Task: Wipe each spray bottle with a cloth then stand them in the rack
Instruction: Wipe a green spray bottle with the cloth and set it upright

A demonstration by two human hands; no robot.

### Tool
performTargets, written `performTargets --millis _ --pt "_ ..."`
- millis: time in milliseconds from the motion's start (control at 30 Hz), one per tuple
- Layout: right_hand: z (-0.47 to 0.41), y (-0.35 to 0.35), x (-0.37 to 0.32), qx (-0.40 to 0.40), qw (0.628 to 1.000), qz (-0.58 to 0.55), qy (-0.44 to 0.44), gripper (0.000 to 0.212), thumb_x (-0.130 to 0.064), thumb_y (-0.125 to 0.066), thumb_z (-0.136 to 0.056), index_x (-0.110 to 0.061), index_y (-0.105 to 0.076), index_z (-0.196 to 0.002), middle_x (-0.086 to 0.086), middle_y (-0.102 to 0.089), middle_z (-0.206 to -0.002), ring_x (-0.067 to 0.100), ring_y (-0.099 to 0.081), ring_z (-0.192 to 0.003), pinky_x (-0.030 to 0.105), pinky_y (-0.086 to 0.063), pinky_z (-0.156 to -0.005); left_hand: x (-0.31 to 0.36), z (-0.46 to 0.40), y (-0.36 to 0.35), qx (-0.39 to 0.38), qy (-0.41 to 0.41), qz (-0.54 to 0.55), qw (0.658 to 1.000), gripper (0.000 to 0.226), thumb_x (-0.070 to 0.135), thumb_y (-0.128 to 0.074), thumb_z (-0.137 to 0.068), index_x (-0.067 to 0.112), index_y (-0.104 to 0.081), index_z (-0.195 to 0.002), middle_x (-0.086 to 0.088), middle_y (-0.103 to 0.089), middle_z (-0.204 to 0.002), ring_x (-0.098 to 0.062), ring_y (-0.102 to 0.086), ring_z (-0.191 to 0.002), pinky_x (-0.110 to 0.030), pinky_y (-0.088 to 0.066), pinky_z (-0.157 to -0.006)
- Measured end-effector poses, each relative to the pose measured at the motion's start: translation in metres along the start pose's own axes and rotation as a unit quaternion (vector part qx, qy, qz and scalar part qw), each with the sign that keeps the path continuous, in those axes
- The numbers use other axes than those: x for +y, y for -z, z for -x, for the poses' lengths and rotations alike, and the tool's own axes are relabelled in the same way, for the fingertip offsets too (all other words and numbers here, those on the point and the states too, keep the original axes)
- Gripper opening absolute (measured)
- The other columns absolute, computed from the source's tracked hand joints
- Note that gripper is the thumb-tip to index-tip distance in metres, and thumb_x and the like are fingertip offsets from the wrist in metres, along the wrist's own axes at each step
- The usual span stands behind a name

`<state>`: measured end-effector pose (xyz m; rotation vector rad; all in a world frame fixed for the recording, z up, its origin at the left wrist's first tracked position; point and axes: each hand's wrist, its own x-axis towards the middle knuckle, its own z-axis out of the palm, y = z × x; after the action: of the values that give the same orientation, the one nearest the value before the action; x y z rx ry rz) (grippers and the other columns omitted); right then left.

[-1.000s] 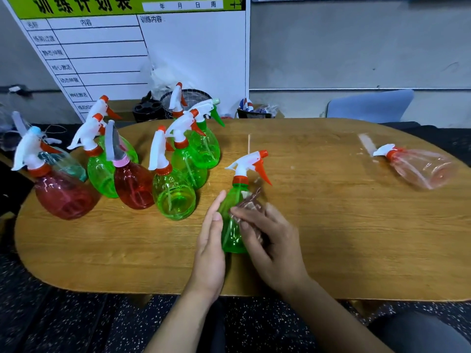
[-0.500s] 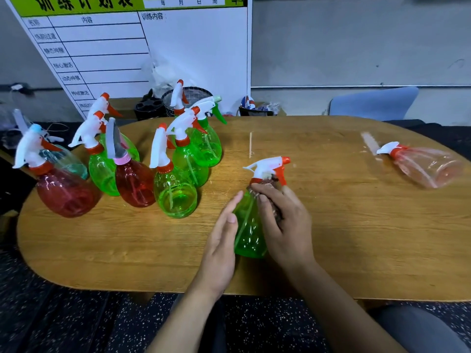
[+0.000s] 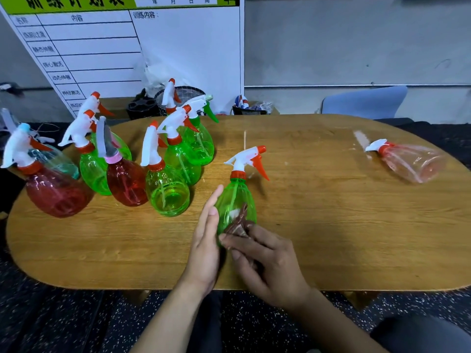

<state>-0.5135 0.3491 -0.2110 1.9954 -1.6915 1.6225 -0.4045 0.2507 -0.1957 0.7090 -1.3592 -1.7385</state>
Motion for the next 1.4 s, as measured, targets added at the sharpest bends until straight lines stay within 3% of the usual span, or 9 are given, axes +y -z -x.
performTargets --millis 167,300,533,700,800,933,1067,1267,1400 --pt "-0.022 -0.004 0.004 0.195 0.941 -0.158 -0.227 0.027 -0.013 -0.054 -0.104 -0.019 -0.073 -0.122 -0.009 -0.072 -0.109 0.012 -0.068 -0.100 0.027 -0.052 -0.085 0.001 -0.002 -0.001 0.016 0.019 0.016 1.000 0.045 0.036 -0.045 -0.106 0.030 -0.057 -0.149 -0.002 -0.068 -0.146 -0.022 -0.061 -0.139 -0.052 -0.041 -0.122" --pt "-0.021 -0.021 0.005 0.219 0.896 -0.227 -0.312 0.023 -0.023 -0.052 -0.104 -0.019 -0.067 -0.122 -0.005 -0.072 -0.110 0.014 -0.067 -0.099 0.034 -0.054 -0.087 0.002 -0.003 0.000 0.006 0.032 0.050 0.998 0.042 0.029 -0.035 -0.112 0.028 -0.055 -0.149 0.001 -0.073 -0.137 -0.019 -0.067 -0.131 -0.037 -0.056 -0.107" --pt "-0.016 -0.017 0.006 0.202 0.907 -0.202 -0.309 0.021 -0.025 -0.053 -0.105 -0.019 -0.064 -0.122 -0.006 -0.070 -0.110 0.016 -0.066 -0.096 0.034 -0.054 -0.084 0.001 -0.004 0.002 0.020 0.025 0.041 0.999 0.048 0.043 -0.038 -0.105 0.027 -0.057 -0.147 -0.003 -0.073 -0.137 -0.023 -0.068 -0.130 -0.035 -0.057 -0.103" --pt "-0.017 -0.015 0.007 0.208 0.914 -0.180 -0.299 0.020 -0.023 -0.053 -0.105 -0.019 -0.064 -0.121 -0.008 -0.071 -0.110 0.012 -0.066 -0.095 0.032 -0.054 -0.082 -0.003 0.000 0.004 0.009 0.010 -0.001 1.000 0.056 0.067 -0.042 -0.102 0.037 -0.061 -0.145 -0.001 -0.062 -0.152 -0.023 -0.056 -0.144 -0.055 -0.039 -0.124" --pt "-0.019 -0.016 0.008 0.215 0.911 -0.189 -0.298 0.020 -0.023 -0.052 -0.106 -0.018 -0.064 -0.121 -0.006 -0.071 -0.108 0.016 -0.065 -0.093 0.042 -0.054 -0.082 -0.002 0.002 0.006 -0.017 0.019 -0.010 1.000 0.076 0.077 -0.063 -0.088 0.036 -0.054 -0.152 0.000 -0.058 -0.157 -0.022 -0.052 -0.148 -0.055 -0.034 -0.126" --pt "-0.022 -0.011 0.013 0.215 0.917 -0.181 -0.283 0.021 -0.022 -0.051 -0.106 -0.016 -0.065 -0.122 -0.001 -0.071 -0.110 0.024 -0.067 -0.094 0.049 -0.056 -0.083 -0.004 0.000 0.008 -0.045 0.027 -0.021 0.998 0.077 0.055 -0.081 -0.088 0.034 -0.050 -0.155 -0.002 -0.058 -0.157 -0.023 -0.054 -0.146 -0.058 -0.035 -0.126" --pt "-0.020 -0.011 0.014 0.186 0.936 -0.152 -0.259 0.021 -0.020 -0.053 -0.107 -0.019 -0.065 -0.124 -0.005 -0.070 -0.114 0.018 -0.067 -0.099 0.039 -0.054 -0.085 -0.006 -0.004 0.006 -0.052 0.037 0.002 0.998 0.052 0.029 -0.052 -0.101 0.034 -0.052 -0.153 -0.001 -0.059 -0.156 -0.021 -0.052 -0.147 -0.056 -0.032 -0.128" --pt "-0.019 -0.009 0.012 0.136 0.966 -0.082 -0.206 0.029 -0.028 -0.053 -0.106 -0.012 -0.065 -0.127 -0.009 -0.067 -0.118 0.020 -0.066 -0.109 0.035 -0.054 -0.092 -0.003 -0.001 0.005 -0.043 0.006 -0.016 0.999 0.058 0.050 -0.059 -0.103 0.036 -0.046 -0.158 -0.002 -0.055 -0.159 -0.024 -0.048 -0.150 -0.059 -0.029 -0.128" --pt "-0.028 -0.004 0.014 0.155 0.965 -0.069 -0.198 0.025 -0.021 -0.056 -0.106 -0.013 -0.068 -0.126 -0.001 -0.069 -0.113 0.011 -0.066 -0.101 0.027 -0.053 -0.086 -0.006 -0.003 0.004 -0.046 -0.003 -0.019 0.999 0.058 0.041 -0.062 -0.100 0.035 -0.049 -0.157 -0.001 -0.059 -0.156 -0.022 -0.053 -0.147 -0.055 -0.036 -0.125"
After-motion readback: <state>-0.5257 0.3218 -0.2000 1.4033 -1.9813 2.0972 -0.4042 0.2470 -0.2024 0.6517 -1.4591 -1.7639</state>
